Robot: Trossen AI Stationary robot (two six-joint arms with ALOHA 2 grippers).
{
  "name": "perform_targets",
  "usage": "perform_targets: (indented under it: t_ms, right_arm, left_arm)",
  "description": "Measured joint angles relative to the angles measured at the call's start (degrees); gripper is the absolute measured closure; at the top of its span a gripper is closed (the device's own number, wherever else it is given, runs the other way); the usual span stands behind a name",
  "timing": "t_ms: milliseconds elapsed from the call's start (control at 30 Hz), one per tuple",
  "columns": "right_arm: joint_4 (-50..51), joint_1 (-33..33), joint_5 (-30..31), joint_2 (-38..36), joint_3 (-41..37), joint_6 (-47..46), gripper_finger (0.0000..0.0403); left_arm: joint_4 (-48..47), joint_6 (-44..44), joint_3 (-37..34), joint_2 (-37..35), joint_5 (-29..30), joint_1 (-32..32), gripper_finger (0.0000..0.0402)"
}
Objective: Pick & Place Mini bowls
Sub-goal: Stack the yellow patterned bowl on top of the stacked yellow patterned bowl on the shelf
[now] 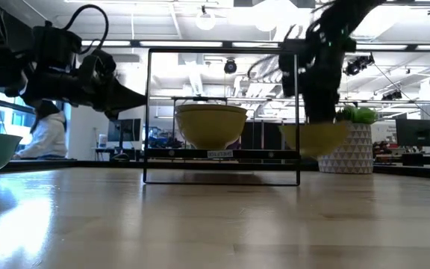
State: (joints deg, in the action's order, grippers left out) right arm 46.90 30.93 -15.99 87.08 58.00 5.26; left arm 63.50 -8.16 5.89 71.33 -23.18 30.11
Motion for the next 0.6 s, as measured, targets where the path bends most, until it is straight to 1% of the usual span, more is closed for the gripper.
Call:
perform_targets:
  t_ms: [100,233,300,433,500,600]
  right_arm:
    - [3.61,0.55,-0.2,-1.63,4.56,-2.29,0.0397]
    - [6.96,0.6,0.6,-1.94,14.03,-6.17,0.0395]
    - [7.45,0.34,1.74,-0.64,18.64,-8.26,0.0396]
    - [7.24,-1.26,1.85,3.47,25.69,-10.75,0.0396]
    - [6.48,-2.55,0.36,6.06,28.09,-11.23,0.0395]
    - [4.62,-4.6,-3.71,9.9,30.13,-12.14,0.0395]
  left_arm:
    - [0.13,0.13,0.0,0.0,0.02,-0.09,0.0401]
    - [0.21,0.35,0.0,0.0,0.15,-0.07,0.0401]
    - [0.31,0.35,0.0,0.0,0.16,-0.07,0.0401]
    - [0.91,0.33,0.0,0.0,0.17,-0.09,0.0401]
    - [0.95,0.19,0.0,0.0,0.15,-0.09,0.0401]
    - [0.94,0.17,0.0,0.0,0.15,-0.09,0.0401]
